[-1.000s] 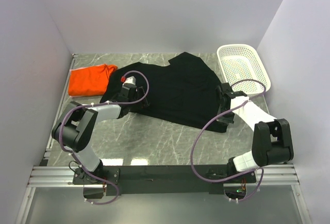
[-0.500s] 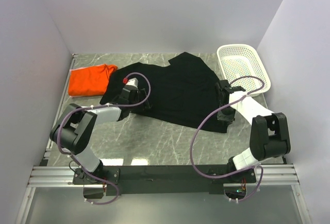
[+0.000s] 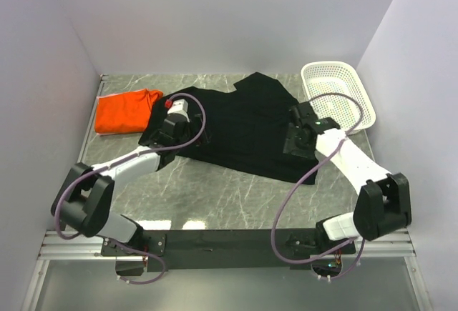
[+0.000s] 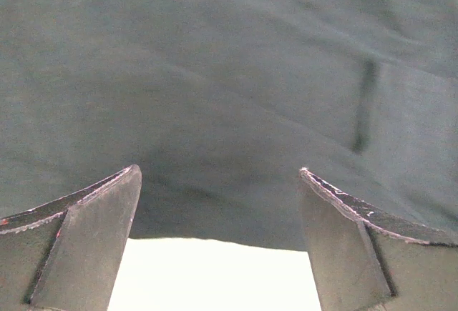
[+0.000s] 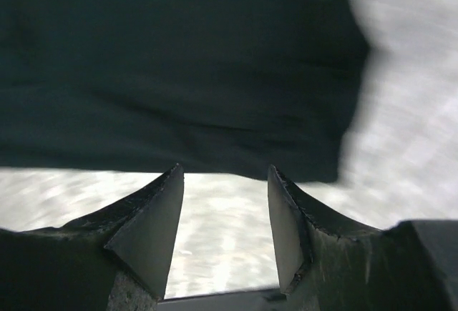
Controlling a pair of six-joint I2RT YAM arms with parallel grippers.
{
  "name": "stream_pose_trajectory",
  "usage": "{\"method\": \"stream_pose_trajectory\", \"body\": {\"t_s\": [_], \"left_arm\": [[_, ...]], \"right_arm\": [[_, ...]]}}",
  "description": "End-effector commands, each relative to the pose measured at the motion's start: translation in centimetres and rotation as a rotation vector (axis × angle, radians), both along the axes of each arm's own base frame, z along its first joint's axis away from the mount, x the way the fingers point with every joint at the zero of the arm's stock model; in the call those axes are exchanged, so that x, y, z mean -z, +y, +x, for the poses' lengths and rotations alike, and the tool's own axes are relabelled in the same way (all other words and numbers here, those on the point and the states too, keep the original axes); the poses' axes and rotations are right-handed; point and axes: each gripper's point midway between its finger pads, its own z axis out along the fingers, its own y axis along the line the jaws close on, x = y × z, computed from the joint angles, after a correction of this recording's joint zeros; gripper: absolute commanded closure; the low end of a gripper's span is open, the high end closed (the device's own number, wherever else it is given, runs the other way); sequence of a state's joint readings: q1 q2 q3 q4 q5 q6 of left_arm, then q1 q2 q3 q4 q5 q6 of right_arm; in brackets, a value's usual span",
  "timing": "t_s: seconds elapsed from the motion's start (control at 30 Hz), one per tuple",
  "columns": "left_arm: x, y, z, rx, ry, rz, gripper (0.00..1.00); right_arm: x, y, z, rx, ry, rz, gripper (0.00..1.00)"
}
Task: Fold and stack the t-shirts
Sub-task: Fold the tshirt
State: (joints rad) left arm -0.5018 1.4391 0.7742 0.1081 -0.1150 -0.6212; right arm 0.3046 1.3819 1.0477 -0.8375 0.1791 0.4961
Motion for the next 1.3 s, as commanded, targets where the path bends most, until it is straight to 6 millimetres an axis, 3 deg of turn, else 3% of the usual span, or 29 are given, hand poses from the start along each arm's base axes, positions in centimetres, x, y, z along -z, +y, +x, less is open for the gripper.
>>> {"method": "stream_pose_trajectory", "body": {"t_s": [0.0,0.07,0.1,0.13,0.17,0.2,0.3,0.53,0.8,1.0,1.27], "left_arm": [[3.2,2.3,0.7,-0.084,0.074,0.059,0.05],[4.6,2.6,0.9,-0.100,0.100,0.070,0.05],[5.0,2.6,0.9,-0.103,0.110,0.075,0.05],[5.6,2.7,0.9,-0.103,0.124,0.082,0.05],[5.9,2.6,0.9,-0.102,0.130,0.082,0.05],[6.1,2.6,0.8,-0.102,0.137,0.082,0.05],[7.0,2.9,0.2,-0.116,0.161,0.083,0.05],[9.5,3.4,-3.4,-0.109,0.226,0.036,0.06],[11.8,3.8,-8.9,-0.113,0.300,0.010,0.06],[11.4,4.3,-11.7,-0.170,0.316,-0.025,0.06],[9.7,5.7,-13.6,-0.248,0.288,-0.045,0.05]], "right_arm": [[0.3,7.3,3.2,-0.161,-0.074,0.196,0.43],[0.3,9.8,4.5,-0.211,-0.092,0.226,0.43],[0.8,11.3,4.5,-0.246,-0.080,0.223,0.43],[2.5,11.9,4.6,-0.255,-0.036,0.206,0.43],[2.4,12.7,5.3,-0.259,-0.039,0.205,0.43],[4.3,13.0,5.3,-0.258,0.007,0.185,0.43],[7.0,13.3,5.1,-0.241,0.074,0.166,0.43],[10.7,12.4,2.5,-0.216,0.154,0.164,0.42],[11.9,11.5,-1.0,-0.228,0.209,0.198,0.42],[11.6,9.6,-4.0,-0.208,0.227,0.182,0.42],[10.8,8.4,-8.1,-0.195,0.256,0.210,0.41]]}}
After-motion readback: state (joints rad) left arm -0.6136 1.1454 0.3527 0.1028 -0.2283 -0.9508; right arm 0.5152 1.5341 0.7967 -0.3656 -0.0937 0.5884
